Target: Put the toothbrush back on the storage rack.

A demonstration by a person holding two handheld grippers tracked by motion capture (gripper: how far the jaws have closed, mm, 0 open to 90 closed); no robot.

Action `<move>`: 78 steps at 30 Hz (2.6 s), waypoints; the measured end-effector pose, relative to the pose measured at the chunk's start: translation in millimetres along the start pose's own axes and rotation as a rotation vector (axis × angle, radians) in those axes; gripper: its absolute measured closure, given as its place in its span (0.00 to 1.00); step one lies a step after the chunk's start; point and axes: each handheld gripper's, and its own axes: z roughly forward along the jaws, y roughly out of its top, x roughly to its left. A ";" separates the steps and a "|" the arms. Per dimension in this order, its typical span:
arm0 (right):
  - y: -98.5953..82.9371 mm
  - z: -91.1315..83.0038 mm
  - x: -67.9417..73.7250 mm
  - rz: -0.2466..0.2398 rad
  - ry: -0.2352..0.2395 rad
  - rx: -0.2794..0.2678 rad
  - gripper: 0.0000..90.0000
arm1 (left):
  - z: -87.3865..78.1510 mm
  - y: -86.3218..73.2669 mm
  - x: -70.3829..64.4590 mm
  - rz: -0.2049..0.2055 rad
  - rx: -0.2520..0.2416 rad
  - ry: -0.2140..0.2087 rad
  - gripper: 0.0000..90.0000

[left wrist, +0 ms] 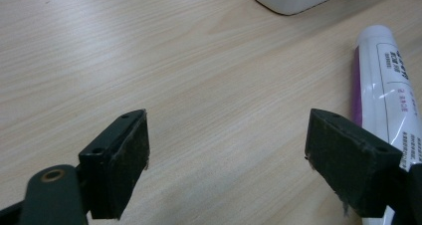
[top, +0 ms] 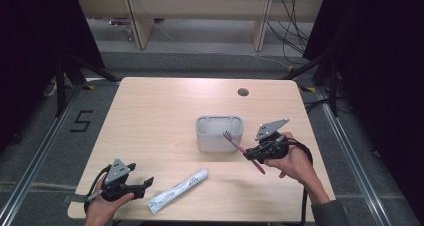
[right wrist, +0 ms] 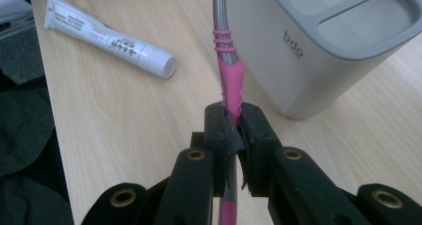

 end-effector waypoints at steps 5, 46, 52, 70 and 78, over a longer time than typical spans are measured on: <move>1.0 -4.3 -0.8 0.030 -0.019 -0.041 0.93 | -0.1 0.0 0.4 0.000 0.000 0.001 0.19; 29.9 -27.4 -32.0 0.151 -0.175 -0.456 0.93 | 0.3 0.0 0.8 0.003 0.004 -0.001 0.19; 35.9 -24.0 -35.1 0.173 -0.179 -0.486 0.93 | 0.2 -0.1 0.9 0.001 0.003 0.000 0.19; 49.5 -11.0 -44.8 0.235 -0.174 -0.524 0.93 | 0.0 0.2 0.5 -0.002 0.000 -0.003 0.19; 51.8 -5.1 -51.8 0.240 -0.197 -0.522 0.93 | 0.0 0.2 0.6 -0.003 -0.003 -0.005 0.19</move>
